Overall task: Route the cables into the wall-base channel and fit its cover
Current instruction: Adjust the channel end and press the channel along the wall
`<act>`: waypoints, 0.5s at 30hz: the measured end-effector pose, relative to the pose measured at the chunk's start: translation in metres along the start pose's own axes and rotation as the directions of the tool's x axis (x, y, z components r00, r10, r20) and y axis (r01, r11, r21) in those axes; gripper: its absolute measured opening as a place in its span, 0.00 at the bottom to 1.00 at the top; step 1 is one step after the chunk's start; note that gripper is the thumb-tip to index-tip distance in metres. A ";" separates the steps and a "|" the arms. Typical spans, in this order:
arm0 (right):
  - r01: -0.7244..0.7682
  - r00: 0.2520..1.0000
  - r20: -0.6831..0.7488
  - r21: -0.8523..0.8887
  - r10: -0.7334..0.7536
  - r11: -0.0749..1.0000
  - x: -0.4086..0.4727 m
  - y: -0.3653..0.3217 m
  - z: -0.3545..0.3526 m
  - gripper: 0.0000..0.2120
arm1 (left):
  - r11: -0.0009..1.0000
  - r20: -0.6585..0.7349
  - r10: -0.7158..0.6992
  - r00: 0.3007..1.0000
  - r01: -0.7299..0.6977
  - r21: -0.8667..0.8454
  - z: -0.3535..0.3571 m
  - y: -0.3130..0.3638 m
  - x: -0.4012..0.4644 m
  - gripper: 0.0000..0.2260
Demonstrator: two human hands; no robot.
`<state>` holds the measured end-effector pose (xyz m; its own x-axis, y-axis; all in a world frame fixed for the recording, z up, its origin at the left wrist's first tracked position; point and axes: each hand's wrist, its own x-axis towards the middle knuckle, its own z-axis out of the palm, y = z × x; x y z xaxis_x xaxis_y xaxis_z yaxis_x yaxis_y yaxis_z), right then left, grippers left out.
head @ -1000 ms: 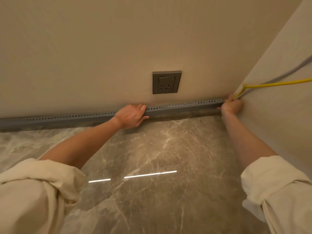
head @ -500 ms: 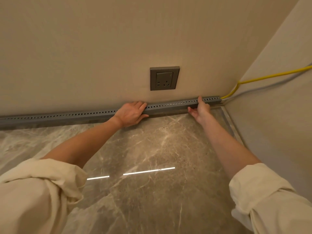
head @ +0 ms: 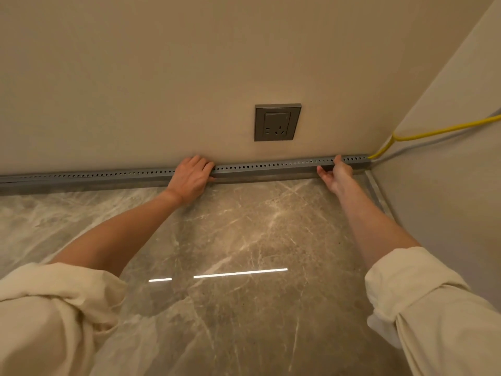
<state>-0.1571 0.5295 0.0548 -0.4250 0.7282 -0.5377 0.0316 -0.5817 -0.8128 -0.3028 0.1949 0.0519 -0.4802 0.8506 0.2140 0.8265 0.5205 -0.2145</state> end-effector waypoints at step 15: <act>-0.097 0.990 0.067 -0.285 0.121 0.953 -0.023 0.012 0.007 0.25 | 0.966 0.092 -0.203 0.975 0.215 -0.142 -0.005 0.013 -0.005 0.18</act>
<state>-0.1530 0.5031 0.0590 -0.4776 0.6265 -0.6159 0.3297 -0.5220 -0.7866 -0.2885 0.1970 0.0526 -0.6629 0.7304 0.1646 0.7374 0.6750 -0.0260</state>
